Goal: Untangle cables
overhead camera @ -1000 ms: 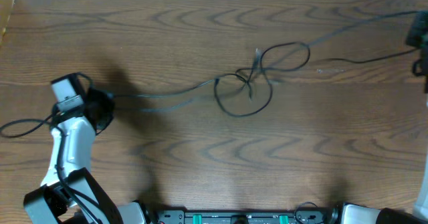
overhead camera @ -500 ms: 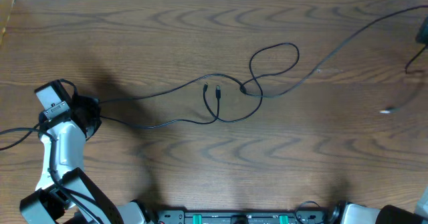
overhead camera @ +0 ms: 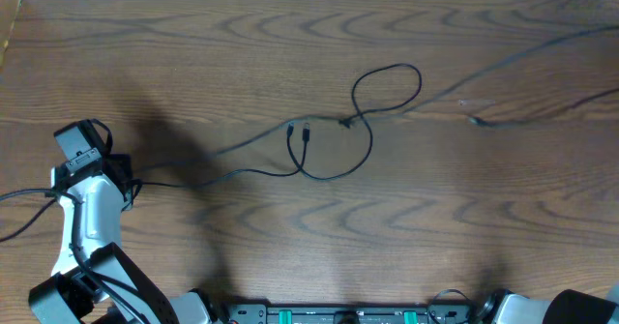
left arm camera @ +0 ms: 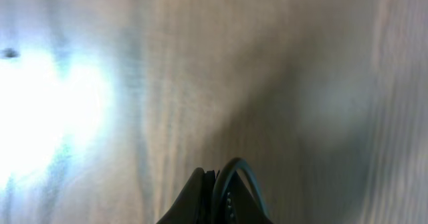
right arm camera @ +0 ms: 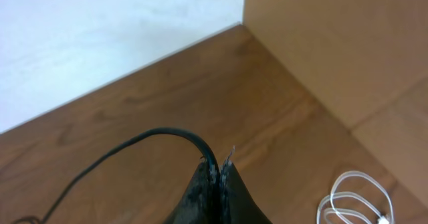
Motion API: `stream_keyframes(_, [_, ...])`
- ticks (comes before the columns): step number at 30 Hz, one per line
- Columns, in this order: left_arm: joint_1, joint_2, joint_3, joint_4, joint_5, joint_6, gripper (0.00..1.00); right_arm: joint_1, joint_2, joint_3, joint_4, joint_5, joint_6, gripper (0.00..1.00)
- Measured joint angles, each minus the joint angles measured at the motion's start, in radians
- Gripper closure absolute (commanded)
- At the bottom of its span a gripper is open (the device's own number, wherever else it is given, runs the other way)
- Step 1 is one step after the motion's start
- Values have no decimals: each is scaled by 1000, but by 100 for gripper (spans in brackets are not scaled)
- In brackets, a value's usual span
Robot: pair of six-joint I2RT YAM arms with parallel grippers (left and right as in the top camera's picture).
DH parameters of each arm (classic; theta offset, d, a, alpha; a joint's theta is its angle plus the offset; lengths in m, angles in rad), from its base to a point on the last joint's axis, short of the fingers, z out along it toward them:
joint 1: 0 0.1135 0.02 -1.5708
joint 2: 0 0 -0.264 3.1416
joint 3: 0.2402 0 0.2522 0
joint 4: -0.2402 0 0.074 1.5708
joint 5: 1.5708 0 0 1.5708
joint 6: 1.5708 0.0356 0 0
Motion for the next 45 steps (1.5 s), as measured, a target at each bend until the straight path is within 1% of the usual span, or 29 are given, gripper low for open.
stream_keyframes(5, [0,0,0,-14,-54,-150,93,-10,0,0,-58,-82,8,99])
stream_keyframes(8, [0,0,0,-13,-61,-202,93,-10,3,0,-69,-171,5,99])
stream_keyframes(11, [0,0,0,10,-31,-214,92,-7,11,0,-72,-276,-11,99])
stream_keyframes(13, [1,0,-1,77,30,-170,93,3,21,0,-73,-351,-26,99])
stream_keyframes(16, [1,0,-2,232,179,-36,92,41,42,0,-75,-443,-45,99])
stream_keyframes(19, [1,-2,-1,333,331,82,93,92,66,0,-86,-489,-71,99])
stream_keyframes(24, [-15,-49,-1,406,542,247,92,208,106,0,-117,-521,-127,99])
stream_keyframes(28, [-64,-142,-1,436,660,354,93,319,154,0,-129,-527,-166,98])
stream_keyframes(29, [-82,-170,-1,438,681,381,92,342,170,0,-132,-527,-172,93])
stream_keyframes(31, [-116,-223,-1,437,710,434,93,389,204,0,-134,-519,-179,53])
stream_keyframes(32, [-134,-253,-1,437,724,463,93,411,223,0,-135,-513,-186,37])
stream_keyframes(33, [-148,-278,-1,437,731,486,93,431,244,0,-135,-506,-190,28])
stream_keyframes(36, [-174,-352,-1,437,750,533,93,482,301,0,-135,-495,-196,21])
stream_keyframes(38, [-179,-404,-1,438,756,554,93,510,330,0,-132,-491,-199,18])
stream_keyframes(42, [-179,-498,-1,447,800,570,93,571,348,0,-98,-500,-227,16])
stream_keyframes(45, [-179,-554,-1,466,856,571,92,627,346,0,-71,-551,-296,15])
